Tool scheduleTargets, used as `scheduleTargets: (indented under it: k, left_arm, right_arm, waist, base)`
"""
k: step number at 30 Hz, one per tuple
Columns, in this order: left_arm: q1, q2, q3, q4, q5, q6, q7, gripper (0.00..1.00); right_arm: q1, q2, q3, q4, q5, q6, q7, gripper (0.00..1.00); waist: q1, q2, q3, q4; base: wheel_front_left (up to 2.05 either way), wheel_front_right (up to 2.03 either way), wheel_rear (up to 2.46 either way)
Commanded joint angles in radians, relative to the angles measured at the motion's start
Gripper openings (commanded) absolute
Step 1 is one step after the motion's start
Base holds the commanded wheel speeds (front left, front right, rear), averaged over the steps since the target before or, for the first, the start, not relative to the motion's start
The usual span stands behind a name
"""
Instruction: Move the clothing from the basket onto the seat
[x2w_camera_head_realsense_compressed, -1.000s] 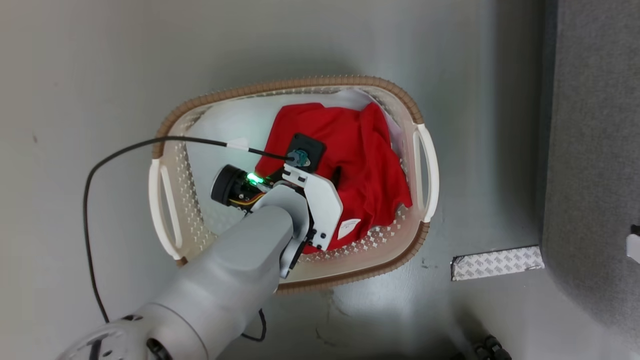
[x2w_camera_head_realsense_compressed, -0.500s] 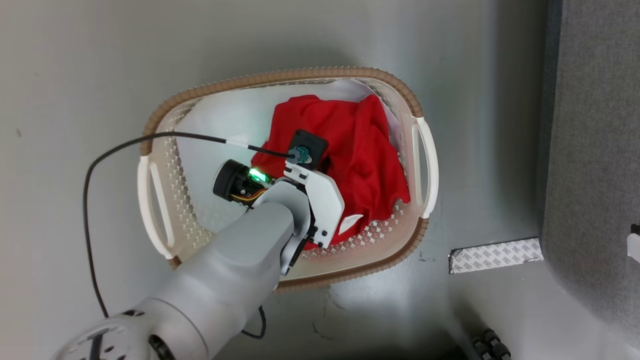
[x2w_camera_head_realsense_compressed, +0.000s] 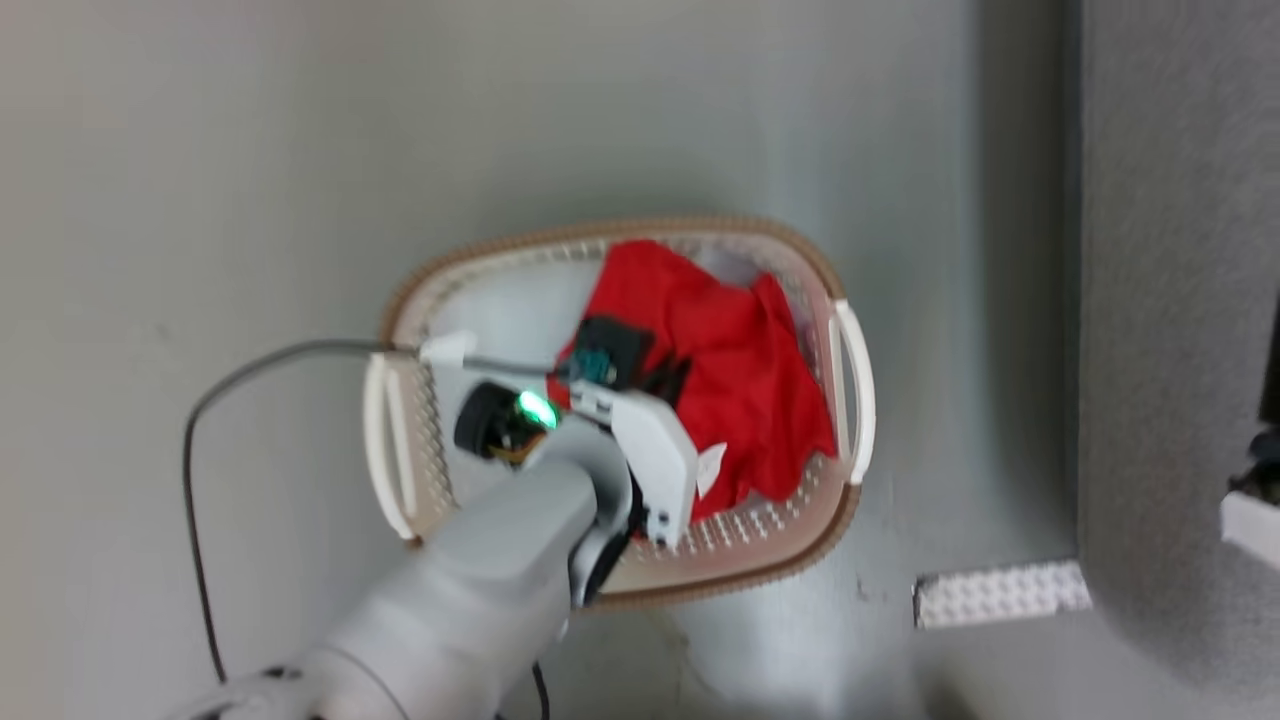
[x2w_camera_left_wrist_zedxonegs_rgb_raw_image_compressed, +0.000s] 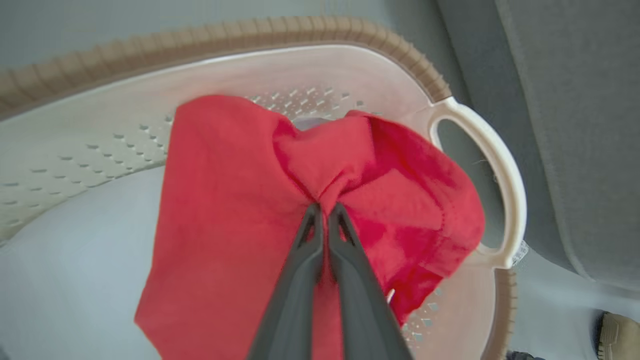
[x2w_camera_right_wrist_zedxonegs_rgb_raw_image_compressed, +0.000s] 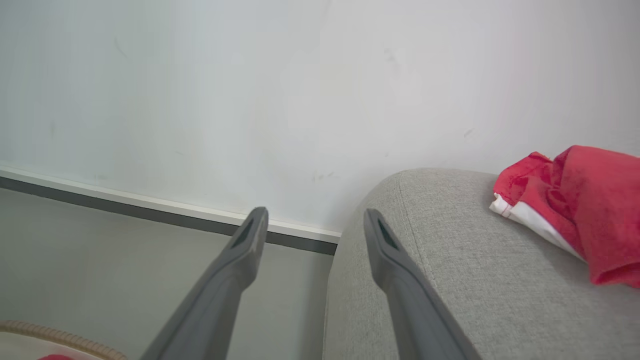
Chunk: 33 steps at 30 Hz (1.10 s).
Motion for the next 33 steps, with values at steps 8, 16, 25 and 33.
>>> scheduleTargets:
  k: [8, 16, 25, 33]
  left_arm:
    - [0.149, 0.004, -0.004, -0.024, -0.056, -0.022, -0.057, 0.00]
    - [0.253, 0.013, 0.031, -0.032, -0.070, -0.033, -0.081, 0.00]
    - [0.354, 0.087, 0.117, -0.160, -0.028, -0.014, -0.082, 0.00]
    - [0.450, 0.194, 0.159, -0.369, -0.004, 0.047, -0.082, 0.00]
  right_arm:
    - [0.120, 0.034, 0.041, 0.095, -0.004, -0.003, 0.001, 1.00]
    - [0.231, 0.049, 0.088, 0.176, -0.018, -0.003, 0.001, 1.00]
    - [0.331, 0.046, 0.165, 0.234, -0.011, -0.003, 0.001, 1.00]
    - [0.390, 0.029, 0.257, 0.255, 0.006, -0.003, 0.001, 1.00]
  waist:
    - [0.0000, 0.0000, -0.317, 0.060]
    - [0.0000, 0.0000, -0.537, 0.104]
    - [0.0000, 0.0000, -0.730, 0.151]
    - [0.0000, 0.0000, -0.852, 0.169]
  base:
    - [0.00, 0.00, 0.00]
    - [0.00, 0.00, 0.00]
    - [0.00, 0.00, 0.00]
    - [0.00, 0.00, 0.00]
